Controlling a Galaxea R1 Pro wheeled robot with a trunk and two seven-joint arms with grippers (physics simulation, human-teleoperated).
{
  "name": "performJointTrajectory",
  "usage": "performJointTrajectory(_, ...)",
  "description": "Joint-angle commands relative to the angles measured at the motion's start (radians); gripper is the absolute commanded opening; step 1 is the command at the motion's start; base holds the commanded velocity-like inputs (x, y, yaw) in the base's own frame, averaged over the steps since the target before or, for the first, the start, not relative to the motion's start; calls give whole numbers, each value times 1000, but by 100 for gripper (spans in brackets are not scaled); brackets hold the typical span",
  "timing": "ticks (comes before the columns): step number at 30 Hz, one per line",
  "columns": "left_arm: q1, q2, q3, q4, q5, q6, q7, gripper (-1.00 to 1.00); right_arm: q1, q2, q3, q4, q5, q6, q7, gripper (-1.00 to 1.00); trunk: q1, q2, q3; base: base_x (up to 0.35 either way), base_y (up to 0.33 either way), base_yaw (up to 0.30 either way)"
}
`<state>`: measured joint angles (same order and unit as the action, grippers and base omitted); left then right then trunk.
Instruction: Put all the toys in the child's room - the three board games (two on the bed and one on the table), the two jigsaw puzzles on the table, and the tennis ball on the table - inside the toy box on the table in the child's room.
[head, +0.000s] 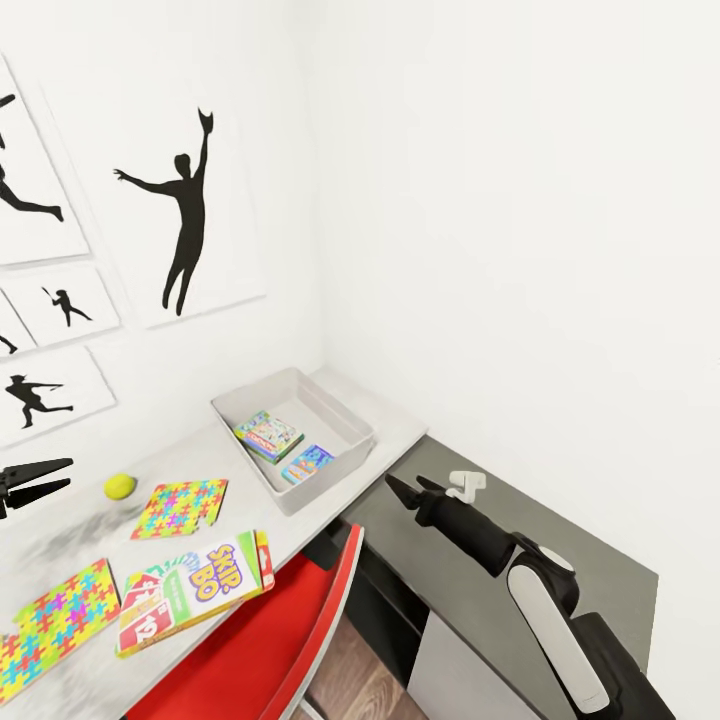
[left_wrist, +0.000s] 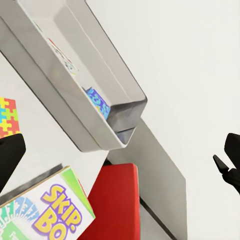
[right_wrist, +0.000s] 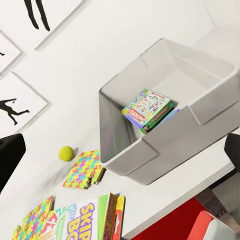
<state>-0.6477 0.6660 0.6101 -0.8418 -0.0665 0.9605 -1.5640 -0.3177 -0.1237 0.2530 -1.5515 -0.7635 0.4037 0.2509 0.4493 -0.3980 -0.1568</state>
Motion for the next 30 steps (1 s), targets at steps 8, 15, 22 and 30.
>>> performJointTrajectory(8, -1, 0, 2, 0, -7, 9, -7, 100, -1, -1, 0, -1, -7, 4, -1, 100, 1, -2, 11, 0, 0, 0)
performJointTrajectory(15, -1, 0, 1, 0, -7, 9, -7, 100, -1, -1, 1, 0, -7, 4, -1, 100, 1, -2, 22, 0, 0, 0)
performJointTrajectory(22, -1, 0, 0, 0, -7, 9, -7, 100, 0, 0, 2, 0, -7, 3, -1, 100, 1, -2, 34, -2, 0, 0)
performJointTrajectory(30, -1, -6, -1, -3, -7, 9, -7, 100, 0, -2, 1, 1, -8, 3, -1, 100, 1, -2, 47, -179, 0, 0)
